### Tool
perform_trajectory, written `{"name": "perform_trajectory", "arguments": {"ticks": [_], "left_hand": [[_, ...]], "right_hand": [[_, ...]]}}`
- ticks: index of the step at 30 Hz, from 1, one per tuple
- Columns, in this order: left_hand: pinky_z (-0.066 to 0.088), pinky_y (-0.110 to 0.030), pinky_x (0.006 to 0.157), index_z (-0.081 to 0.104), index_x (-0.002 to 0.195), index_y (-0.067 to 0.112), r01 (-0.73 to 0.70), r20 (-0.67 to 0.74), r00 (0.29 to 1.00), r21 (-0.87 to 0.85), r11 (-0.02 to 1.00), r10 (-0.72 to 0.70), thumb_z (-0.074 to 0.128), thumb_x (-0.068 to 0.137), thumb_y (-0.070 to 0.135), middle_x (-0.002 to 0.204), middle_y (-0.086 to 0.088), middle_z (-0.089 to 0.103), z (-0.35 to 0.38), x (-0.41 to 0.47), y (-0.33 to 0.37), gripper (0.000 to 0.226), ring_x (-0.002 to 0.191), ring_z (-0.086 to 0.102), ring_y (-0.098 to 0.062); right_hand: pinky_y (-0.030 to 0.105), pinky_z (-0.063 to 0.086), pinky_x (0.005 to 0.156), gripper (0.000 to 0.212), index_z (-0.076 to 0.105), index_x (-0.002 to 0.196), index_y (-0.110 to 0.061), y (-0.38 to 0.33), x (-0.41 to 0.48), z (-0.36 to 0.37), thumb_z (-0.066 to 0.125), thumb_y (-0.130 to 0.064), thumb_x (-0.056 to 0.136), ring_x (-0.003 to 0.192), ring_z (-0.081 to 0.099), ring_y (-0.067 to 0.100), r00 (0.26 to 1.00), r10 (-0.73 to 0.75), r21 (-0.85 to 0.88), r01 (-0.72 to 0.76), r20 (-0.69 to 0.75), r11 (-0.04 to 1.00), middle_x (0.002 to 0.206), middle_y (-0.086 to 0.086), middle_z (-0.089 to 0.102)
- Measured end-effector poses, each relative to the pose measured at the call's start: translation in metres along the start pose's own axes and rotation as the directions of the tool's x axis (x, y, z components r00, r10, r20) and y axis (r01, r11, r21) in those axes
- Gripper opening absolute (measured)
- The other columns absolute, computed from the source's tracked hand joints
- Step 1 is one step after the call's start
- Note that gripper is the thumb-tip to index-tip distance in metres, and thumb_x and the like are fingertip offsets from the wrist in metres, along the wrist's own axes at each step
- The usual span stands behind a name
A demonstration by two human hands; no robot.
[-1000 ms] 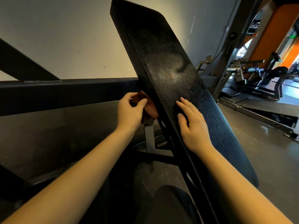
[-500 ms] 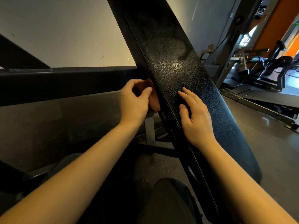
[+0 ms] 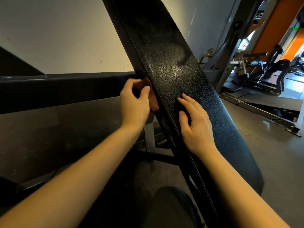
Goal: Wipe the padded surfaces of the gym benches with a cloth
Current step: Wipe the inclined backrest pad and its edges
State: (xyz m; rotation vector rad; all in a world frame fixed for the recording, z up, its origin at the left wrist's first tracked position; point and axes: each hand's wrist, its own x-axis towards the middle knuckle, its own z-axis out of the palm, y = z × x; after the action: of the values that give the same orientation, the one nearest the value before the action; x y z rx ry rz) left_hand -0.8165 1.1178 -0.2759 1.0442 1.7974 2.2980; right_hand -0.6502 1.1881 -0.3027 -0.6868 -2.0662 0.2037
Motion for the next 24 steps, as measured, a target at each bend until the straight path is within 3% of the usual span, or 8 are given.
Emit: {"name": "perform_trajectory", "arguments": {"ticks": [3, 7, 10, 13, 16, 18, 21, 24], "left_hand": [[0.048, -0.020, 0.079, 0.064, 0.101, 0.017, -0.005, 0.033, 0.999, -0.022, 1.000, 0.006, 0.070, 0.095, 0.011, 0.090, 0.009, 0.068, 0.002, -0.061, -0.012, 0.010, 0.083, 0.063, -0.001], [0.048, -0.013, 0.075, 0.066, 0.096, 0.024, 0.133, 0.299, 0.947, -0.022, 0.991, -0.121, 0.073, 0.092, 0.009, 0.087, 0.011, 0.070, -0.012, -0.142, -0.019, 0.017, 0.085, 0.067, -0.002], [0.044, -0.009, 0.077, 0.065, 0.094, 0.024, -0.025, 0.227, 0.974, 0.028, 0.999, 0.018, 0.075, 0.090, 0.007, 0.083, 0.012, 0.068, -0.008, -0.093, -0.016, 0.020, 0.082, 0.063, 0.006], [0.047, -0.016, 0.078, 0.063, 0.096, 0.024, -0.006, 0.059, 0.998, 0.009, 1.000, 0.005, 0.072, 0.091, 0.010, 0.087, 0.014, 0.064, -0.002, -0.024, -0.009, 0.017, 0.079, 0.059, 0.010], [0.050, -0.021, 0.080, 0.062, 0.101, 0.016, -0.014, -0.014, 1.000, 0.017, 1.000, 0.014, 0.069, 0.094, 0.012, 0.090, 0.012, 0.064, 0.006, -0.043, -0.011, 0.010, 0.083, 0.060, 0.004], [0.049, -0.017, 0.078, 0.060, 0.098, 0.018, 0.049, 0.070, 0.996, -0.020, 0.999, -0.048, 0.068, 0.095, 0.010, 0.087, 0.010, 0.066, 0.004, -0.096, -0.020, 0.011, 0.083, 0.062, 0.002], [0.051, -0.016, 0.075, 0.061, 0.096, 0.024, 0.172, 0.319, 0.935, -0.033, 0.985, -0.152, 0.070, 0.095, 0.012, 0.087, 0.009, 0.068, -0.010, -0.154, -0.022, 0.015, 0.085, 0.068, -0.004], [0.047, -0.014, 0.074, 0.061, 0.091, 0.023, 0.056, 0.244, 0.968, 0.016, 0.998, -0.059, 0.074, 0.091, 0.008, 0.080, 0.009, 0.065, -0.008, -0.104, -0.023, 0.020, 0.077, 0.063, 0.003]], "right_hand": [[0.036, 0.033, 0.118, 0.044, 0.062, 0.138, -0.017, 0.000, 0.001, 0.001, 0.050, -0.024, 0.096, 0.141, 0.045, 0.014, 1.000, -0.003, 0.005, 0.003, -0.012, 1.000, 0.150, -0.003, 0.053], [0.034, 0.032, 0.118, 0.044, 0.061, 0.139, -0.018, 0.001, 0.001, 0.001, 0.049, -0.026, 0.097, 0.141, 0.044, 0.013, 1.000, 0.005, -0.001, -0.005, -0.006, 1.000, 0.151, -0.004, 0.052], [0.022, 0.026, 0.116, 0.044, 0.061, 0.139, -0.018, 0.001, 0.001, 0.000, 0.050, -0.024, 0.097, 0.141, 0.043, 0.013, 1.000, 0.004, -0.008, -0.004, -0.006, 1.000, 0.151, -0.004, 0.052], [0.021, 0.026, 0.116, 0.044, 0.061, 0.139, -0.019, 0.000, 0.001, 0.000, 0.049, -0.025, 0.097, 0.141, 0.043, 0.012, 1.000, 0.008, -0.016, -0.008, -0.003, 1.000, 0.151, -0.004, 0.052], [0.022, 0.026, 0.115, 0.044, 0.061, 0.139, -0.019, 0.000, 0.000, 0.000, 0.049, -0.026, 0.097, 0.141, 0.043, 0.012, 1.000, 0.018, -0.025, -0.018, 0.005, 1.000, 0.151, -0.005, 0.052], [0.023, 0.027, 0.115, 0.044, 0.061, 0.139, -0.019, -0.001, -0.001, 0.000, 0.049, -0.025, 0.097, 0.140, 0.044, 0.013, 1.000, 0.015, -0.017, -0.015, -0.001, 1.000, 0.150, -0.004, 0.052], [0.030, 0.031, 0.117, 0.044, 0.061, 0.139, -0.019, -0.001, -0.001, 0.000, 0.049, -0.026, 0.098, 0.141, 0.044, 0.013, 1.000, 0.021, -0.011, -0.021, 0.001, 1.000, 0.151, -0.005, 0.052], [0.035, 0.033, 0.118, 0.044, 0.061, 0.139, -0.019, 0.000, -0.001, 0.000, 0.048, -0.027, 0.097, 0.141, 0.044, 0.013, 1.000, 0.013, -0.004, -0.013, 0.002, 1.000, 0.151, -0.005, 0.052]]}}
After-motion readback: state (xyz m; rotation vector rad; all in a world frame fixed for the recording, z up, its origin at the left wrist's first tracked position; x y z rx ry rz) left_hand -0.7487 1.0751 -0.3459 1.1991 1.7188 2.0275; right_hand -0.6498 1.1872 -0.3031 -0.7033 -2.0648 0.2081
